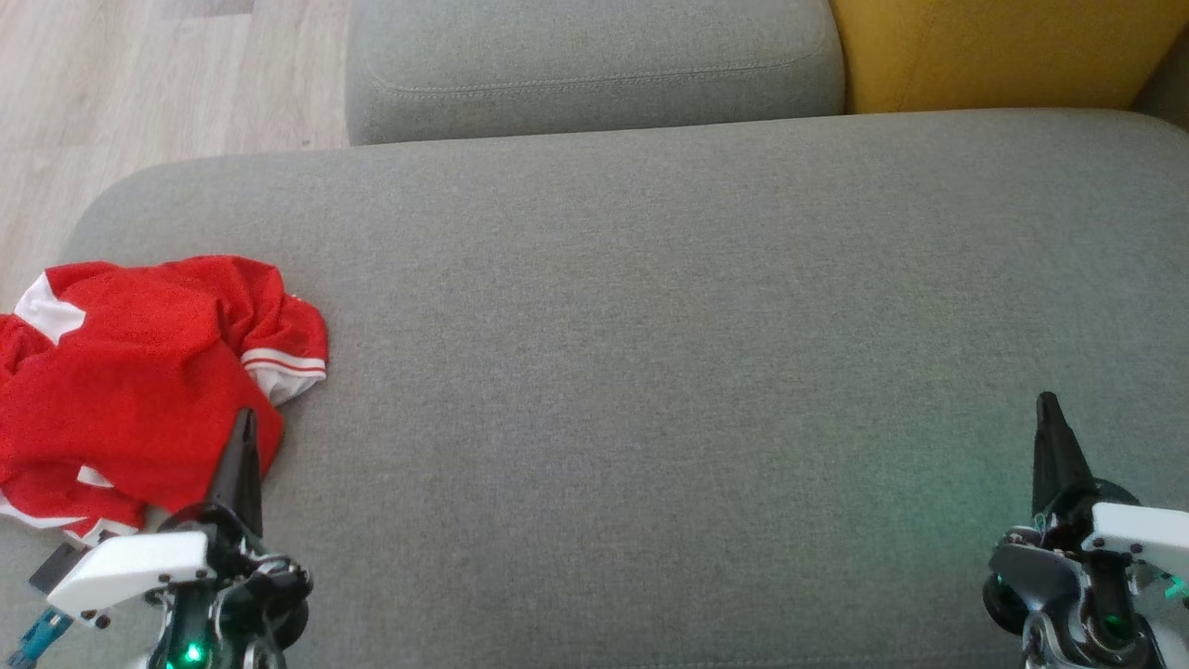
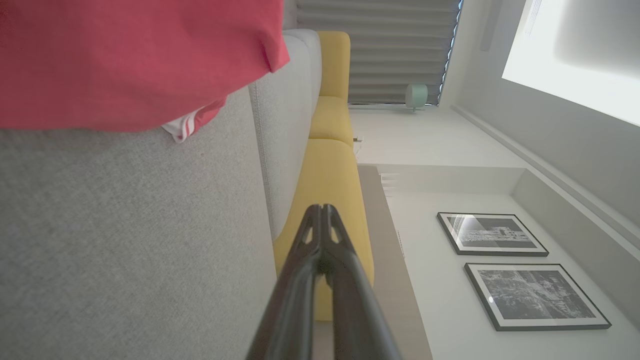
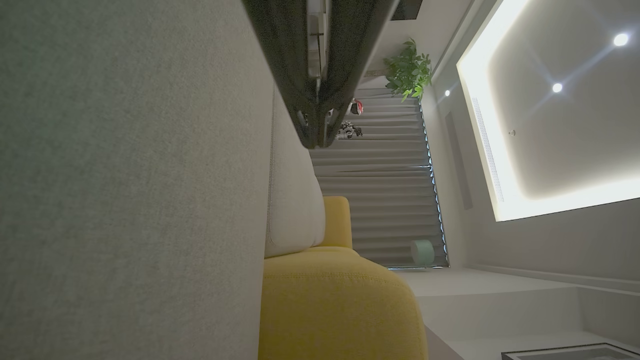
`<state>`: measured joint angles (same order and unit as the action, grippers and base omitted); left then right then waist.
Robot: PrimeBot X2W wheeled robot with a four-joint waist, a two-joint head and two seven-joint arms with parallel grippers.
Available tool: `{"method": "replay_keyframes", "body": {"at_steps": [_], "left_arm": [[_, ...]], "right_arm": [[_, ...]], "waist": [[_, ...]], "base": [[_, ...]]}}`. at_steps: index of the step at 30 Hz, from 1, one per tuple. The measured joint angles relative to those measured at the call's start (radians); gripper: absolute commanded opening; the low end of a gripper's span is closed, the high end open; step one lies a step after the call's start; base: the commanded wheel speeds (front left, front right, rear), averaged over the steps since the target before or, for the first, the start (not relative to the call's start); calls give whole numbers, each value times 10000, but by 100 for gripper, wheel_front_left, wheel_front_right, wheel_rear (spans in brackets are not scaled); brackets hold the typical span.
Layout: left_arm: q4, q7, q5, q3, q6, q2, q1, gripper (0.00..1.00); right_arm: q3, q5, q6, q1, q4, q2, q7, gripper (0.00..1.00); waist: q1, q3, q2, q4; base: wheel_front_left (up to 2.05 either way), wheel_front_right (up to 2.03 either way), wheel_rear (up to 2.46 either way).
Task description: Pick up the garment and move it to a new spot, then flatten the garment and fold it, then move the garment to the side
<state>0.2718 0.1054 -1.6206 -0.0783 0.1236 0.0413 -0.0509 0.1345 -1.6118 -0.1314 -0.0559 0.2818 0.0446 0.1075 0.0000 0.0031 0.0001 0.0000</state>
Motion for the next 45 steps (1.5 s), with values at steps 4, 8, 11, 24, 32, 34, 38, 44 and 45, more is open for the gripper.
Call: {"method": "replay_keyframes", "body": {"at_steps": [4,8,11,24,32,34,38,44,45], "left_arm": [[0,0,0,0,0,0,0,100],[533,-15,-8,27,-25,-86,318,100],[602,-63,-8,48,-50,-134,627,100],[453,-462,303,54,-48,-132,618,100],[182,-727,805,-19,-46,-132,579,100],[119,-782,930,-67,-46,-130,548,100],[-8,-897,1170,-263,-46,-132,430,100],[-136,-999,1626,-364,-46,-128,424,100],[-186,-1055,1743,-364,-46,-128,419,100]], "right_arm": [[0,0,0,0,0,0,0,100],[-21,0,0,302,516,-40,-6,100],[-50,2,0,549,593,-56,-67,100],[-178,539,0,497,470,-54,-405,100],[-144,1580,0,448,244,-54,-706,100],[-104,1864,0,444,161,-54,-729,100],[-88,2477,0,428,-36,-54,-842,100],[-90,3394,0,302,-303,-54,-1011,100],[-94,3603,0,240,-364,-54,-1028,100]], "waist": [[0,0,0,0],[0,1,0,-1],[0,-6,0,-7],[0,-42,0,-33],[0,-63,0,-38],[0,-67,0,-33],[0,-77,0,-20],[0,-99,0,-16],[0,-104,0,-18]], "base": [[0,0,0],[0,0,0],[0,0,0],[0,0,0],[0,0,0],[0,0,0],[0,0,0],[0,0,0],[0,0,0]]}}
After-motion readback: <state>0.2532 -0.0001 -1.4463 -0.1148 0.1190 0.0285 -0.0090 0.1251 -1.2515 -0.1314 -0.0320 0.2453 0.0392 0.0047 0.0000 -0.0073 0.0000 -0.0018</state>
